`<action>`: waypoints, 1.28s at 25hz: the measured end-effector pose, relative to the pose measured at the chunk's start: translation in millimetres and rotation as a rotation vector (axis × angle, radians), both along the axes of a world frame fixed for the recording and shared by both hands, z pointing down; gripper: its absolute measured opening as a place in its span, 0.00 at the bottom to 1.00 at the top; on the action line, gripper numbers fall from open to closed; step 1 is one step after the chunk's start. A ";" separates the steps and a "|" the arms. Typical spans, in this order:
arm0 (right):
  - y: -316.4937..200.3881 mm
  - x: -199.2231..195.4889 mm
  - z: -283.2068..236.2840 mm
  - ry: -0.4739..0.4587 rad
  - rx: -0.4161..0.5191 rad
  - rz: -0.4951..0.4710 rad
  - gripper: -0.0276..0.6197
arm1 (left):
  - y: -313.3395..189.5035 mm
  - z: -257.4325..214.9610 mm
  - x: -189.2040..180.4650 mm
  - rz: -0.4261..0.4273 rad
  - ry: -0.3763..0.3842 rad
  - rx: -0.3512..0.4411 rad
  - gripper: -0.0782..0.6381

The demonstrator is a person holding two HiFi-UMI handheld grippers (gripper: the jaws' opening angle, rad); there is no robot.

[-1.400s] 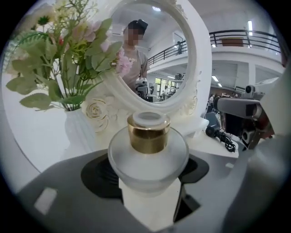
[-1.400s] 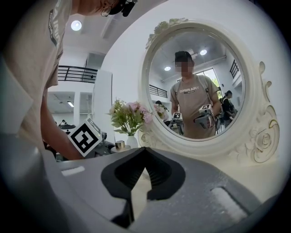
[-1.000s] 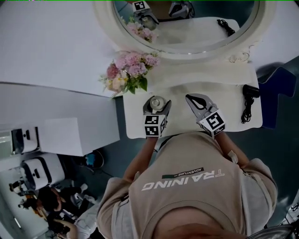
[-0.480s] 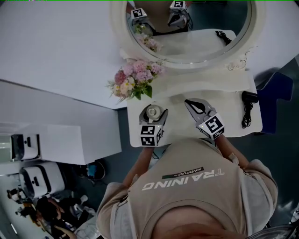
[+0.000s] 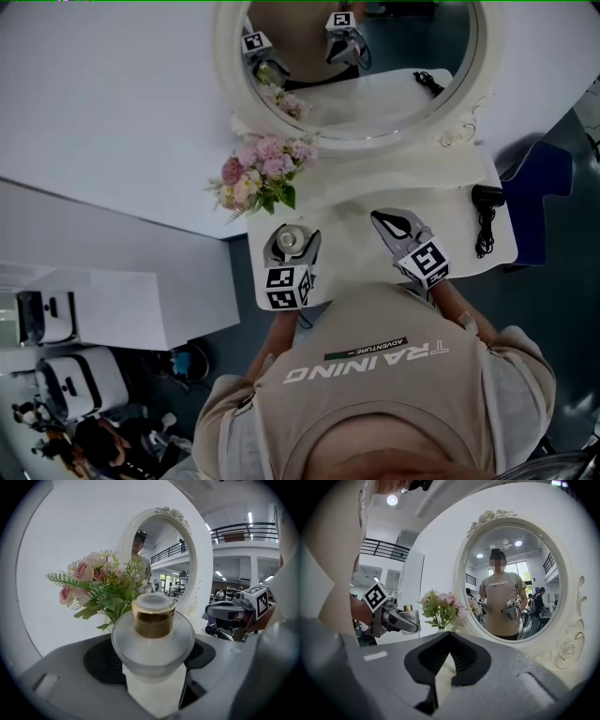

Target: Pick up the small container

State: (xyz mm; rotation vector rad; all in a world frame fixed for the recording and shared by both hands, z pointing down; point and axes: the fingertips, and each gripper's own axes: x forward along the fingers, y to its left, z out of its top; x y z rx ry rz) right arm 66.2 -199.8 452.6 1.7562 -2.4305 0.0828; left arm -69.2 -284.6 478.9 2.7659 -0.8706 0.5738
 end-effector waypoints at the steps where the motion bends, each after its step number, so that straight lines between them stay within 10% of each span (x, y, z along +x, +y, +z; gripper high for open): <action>1: -0.1 0.3 -0.6 0.001 0.001 0.001 0.05 | -0.1 0.1 0.9 0.002 0.002 -0.001 0.60; 32: -11.3 2.2 6.3 -0.043 0.023 0.025 0.05 | -0.2 10.8 14.7 0.039 0.020 -0.041 0.60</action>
